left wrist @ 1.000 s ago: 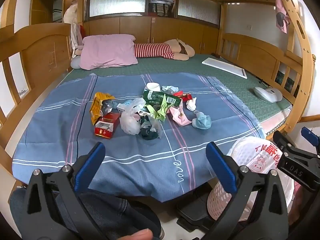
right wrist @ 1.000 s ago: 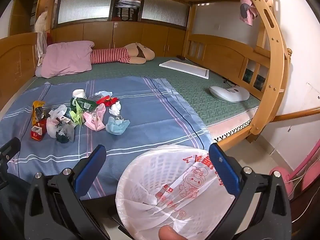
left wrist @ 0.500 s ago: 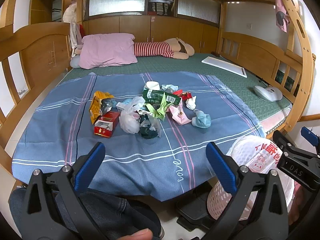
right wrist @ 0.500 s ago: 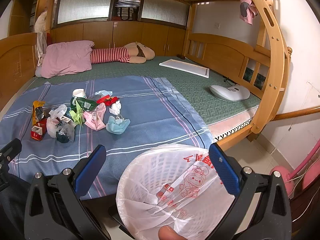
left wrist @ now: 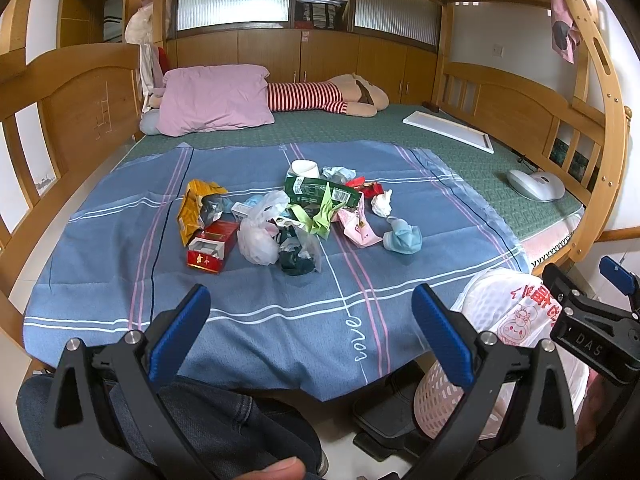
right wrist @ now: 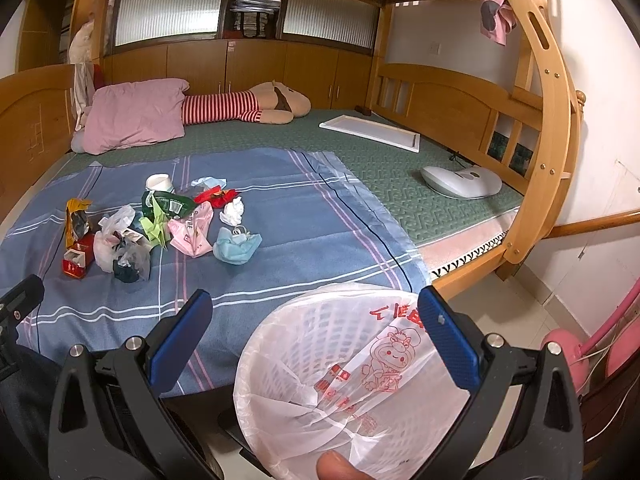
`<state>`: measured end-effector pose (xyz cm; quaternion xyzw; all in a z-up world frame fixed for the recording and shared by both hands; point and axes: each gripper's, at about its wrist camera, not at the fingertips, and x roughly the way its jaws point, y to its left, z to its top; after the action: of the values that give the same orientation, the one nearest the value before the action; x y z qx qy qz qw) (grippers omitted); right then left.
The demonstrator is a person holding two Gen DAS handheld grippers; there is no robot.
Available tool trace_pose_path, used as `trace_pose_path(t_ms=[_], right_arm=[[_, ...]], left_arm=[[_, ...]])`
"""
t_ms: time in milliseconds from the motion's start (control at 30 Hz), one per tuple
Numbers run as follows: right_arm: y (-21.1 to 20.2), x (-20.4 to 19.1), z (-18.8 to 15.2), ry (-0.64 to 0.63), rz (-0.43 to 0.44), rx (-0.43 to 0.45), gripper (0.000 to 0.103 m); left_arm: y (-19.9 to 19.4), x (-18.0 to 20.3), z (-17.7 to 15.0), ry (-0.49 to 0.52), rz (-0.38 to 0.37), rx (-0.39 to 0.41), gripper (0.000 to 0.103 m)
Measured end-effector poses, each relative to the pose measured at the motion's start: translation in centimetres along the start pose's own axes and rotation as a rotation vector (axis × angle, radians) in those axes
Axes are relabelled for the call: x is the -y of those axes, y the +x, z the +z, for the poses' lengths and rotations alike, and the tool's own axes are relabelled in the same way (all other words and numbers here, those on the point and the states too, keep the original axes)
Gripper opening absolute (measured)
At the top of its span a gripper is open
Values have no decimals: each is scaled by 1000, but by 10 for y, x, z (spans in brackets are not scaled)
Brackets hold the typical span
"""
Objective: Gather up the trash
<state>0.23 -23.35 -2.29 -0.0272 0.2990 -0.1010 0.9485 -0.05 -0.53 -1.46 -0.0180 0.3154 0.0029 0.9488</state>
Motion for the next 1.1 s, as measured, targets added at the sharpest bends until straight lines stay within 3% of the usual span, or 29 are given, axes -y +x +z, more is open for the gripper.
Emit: trace_pose_path(t_ms=[1100], right_arm=[[1, -1, -2, 2, 4, -13, 100]], left_arm=[[2, 3, -5, -1, 0, -11, 100]])
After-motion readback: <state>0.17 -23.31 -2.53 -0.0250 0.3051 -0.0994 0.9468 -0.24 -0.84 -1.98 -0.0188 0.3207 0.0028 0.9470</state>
